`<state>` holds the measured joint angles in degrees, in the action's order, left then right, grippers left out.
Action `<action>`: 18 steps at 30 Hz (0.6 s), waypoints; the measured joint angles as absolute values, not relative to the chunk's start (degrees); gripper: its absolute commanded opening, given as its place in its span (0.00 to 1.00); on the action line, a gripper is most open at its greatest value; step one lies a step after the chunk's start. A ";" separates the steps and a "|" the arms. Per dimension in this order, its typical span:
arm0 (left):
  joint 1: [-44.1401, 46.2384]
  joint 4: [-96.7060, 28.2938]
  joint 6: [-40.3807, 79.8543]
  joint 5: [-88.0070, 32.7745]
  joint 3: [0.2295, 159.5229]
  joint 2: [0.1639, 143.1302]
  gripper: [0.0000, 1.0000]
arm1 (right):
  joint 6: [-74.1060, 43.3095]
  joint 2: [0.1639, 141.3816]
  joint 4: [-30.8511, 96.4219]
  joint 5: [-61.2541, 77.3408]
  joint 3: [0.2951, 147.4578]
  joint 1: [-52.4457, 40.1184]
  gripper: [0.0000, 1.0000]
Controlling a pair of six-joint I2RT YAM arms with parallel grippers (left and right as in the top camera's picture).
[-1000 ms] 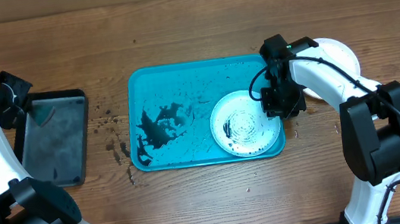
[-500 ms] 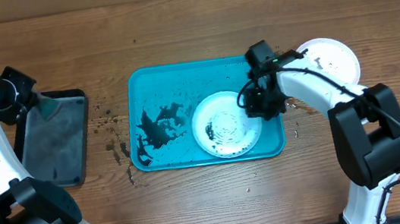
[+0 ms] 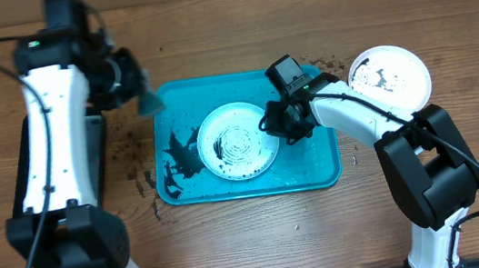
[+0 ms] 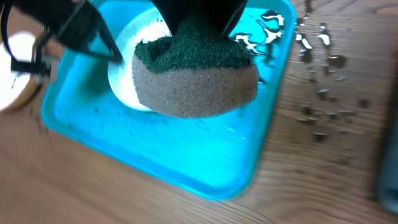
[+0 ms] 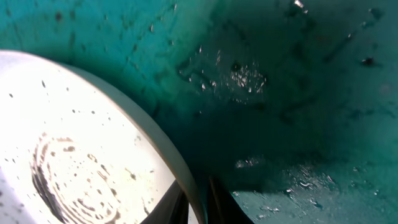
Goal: Clean dirty plates on tray and stack at the side
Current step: 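Bring the sponge in the left gripper onto the light-blue plate, then scrub the light-blue plate with the sponge while the right gripper holds it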
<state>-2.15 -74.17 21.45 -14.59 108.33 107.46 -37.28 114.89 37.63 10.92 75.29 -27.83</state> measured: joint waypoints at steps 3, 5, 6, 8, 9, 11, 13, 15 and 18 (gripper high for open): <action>2.76 -74.17 20.75 -14.55 108.33 108.64 0.04 | -38.81 114.91 36.58 10.55 75.29 -27.83 0.33; 5.98 -74.13 20.73 -14.31 108.33 109.89 0.04 | -38.09 114.93 36.71 10.55 75.31 -27.83 0.33; 7.07 -74.13 20.73 -14.26 108.33 110.54 0.04 | -36.82 114.91 37.12 10.55 75.53 -27.83 0.33; 9.56 -74.17 20.73 -14.17 108.33 112.01 0.04 | -33.04 114.93 37.98 10.35 75.96 -27.73 0.32; 10.07 -74.26 20.71 -14.17 108.33 112.49 0.04 | -31.57 114.93 38.06 10.22 76.03 -27.70 0.29; 10.81 -74.56 20.69 -14.15 108.33 113.67 0.04 | -27.00 114.93 38.17 9.85 76.12 -27.46 0.26; 11.46 -74.56 20.56 -14.15 108.33 114.83 0.04 | -21.63 115.00 38.70 8.97 76.12 -27.35 0.18; 12.10 -74.56 20.56 -14.13 108.33 115.59 0.04 | -18.26 115.61 39.11 8.64 76.40 -27.35 0.16; 13.10 -74.59 20.56 -14.13 108.29 116.11 0.04 | -16.69 116.18 39.16 8.60 77.06 -27.42 0.12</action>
<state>13.10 -74.59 20.56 -14.13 108.29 116.11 -16.69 116.18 39.16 8.60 77.06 -27.42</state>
